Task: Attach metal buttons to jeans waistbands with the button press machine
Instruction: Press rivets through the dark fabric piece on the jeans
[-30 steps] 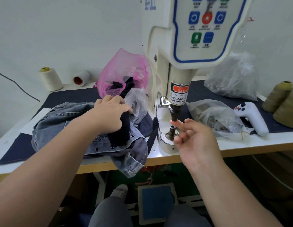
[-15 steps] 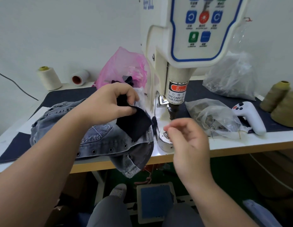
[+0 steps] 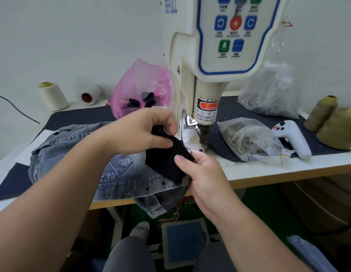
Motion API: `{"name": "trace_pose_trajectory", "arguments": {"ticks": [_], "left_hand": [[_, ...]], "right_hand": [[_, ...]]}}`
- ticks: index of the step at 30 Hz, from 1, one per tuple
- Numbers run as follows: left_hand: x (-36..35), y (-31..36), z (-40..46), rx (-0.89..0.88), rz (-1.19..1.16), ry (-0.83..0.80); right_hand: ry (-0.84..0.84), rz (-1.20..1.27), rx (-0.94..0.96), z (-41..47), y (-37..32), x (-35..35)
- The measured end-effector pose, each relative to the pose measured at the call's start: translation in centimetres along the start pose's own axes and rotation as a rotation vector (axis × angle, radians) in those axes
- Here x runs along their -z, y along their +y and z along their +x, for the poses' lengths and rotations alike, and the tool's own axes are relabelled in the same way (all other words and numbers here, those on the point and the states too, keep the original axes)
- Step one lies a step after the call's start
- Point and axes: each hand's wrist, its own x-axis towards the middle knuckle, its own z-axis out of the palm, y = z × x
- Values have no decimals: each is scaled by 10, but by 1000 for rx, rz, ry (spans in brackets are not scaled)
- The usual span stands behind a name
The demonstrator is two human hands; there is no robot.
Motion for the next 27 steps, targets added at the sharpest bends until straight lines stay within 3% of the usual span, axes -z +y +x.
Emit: {"name": "trace_pose_trajectory", "arguments": {"ticks": [9,19,24,27], "left_hand": [[-8,-19,4,200,267,-180],[-17,-34,3,261,209,-222],[-12,-20,6,250,71,-357],[-17,-12,13,215,-8,-355]], "right_hand": [[106,-112,46,-6,11,28],[9,-192,-41,-12,10,31],[23,-337,-53,-22,7,37],[27,-319,-56,-25,2,47]]}}
